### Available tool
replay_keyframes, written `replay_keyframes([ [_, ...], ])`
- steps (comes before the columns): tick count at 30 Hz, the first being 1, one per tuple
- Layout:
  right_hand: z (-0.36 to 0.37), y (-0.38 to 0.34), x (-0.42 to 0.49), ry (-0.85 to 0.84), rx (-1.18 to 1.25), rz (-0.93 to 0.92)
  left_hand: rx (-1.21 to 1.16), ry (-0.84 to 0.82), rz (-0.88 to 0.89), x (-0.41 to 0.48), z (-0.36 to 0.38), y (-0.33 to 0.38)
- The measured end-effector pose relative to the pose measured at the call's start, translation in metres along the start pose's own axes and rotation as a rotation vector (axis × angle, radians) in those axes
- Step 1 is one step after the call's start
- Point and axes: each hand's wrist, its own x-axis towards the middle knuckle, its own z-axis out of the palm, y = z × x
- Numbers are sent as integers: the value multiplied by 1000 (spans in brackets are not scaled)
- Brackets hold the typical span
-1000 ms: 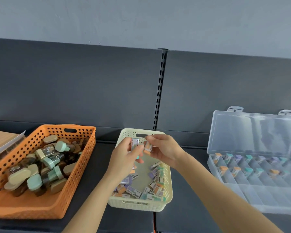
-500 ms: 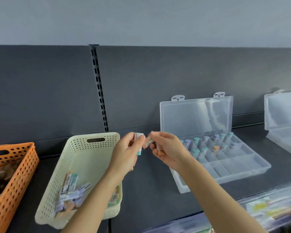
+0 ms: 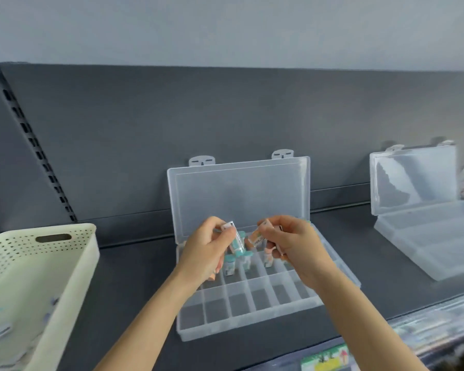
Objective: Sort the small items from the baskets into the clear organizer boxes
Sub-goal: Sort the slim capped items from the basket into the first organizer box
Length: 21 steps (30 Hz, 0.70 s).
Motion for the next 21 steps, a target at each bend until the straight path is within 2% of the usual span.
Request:
replay_keyframes([
  [3,-44,7,10,45,-80,-29,72,-38,50,8,37,5],
  [7,-95,17,23,105,-156,-62,200,2,108,17,75,11],
  [12,-136,34,36,158,-423,-121,260,54,130,22,102,14],
  [21,-141,72,63,-58,-796,-192,353,35,140,18,123,17],
])
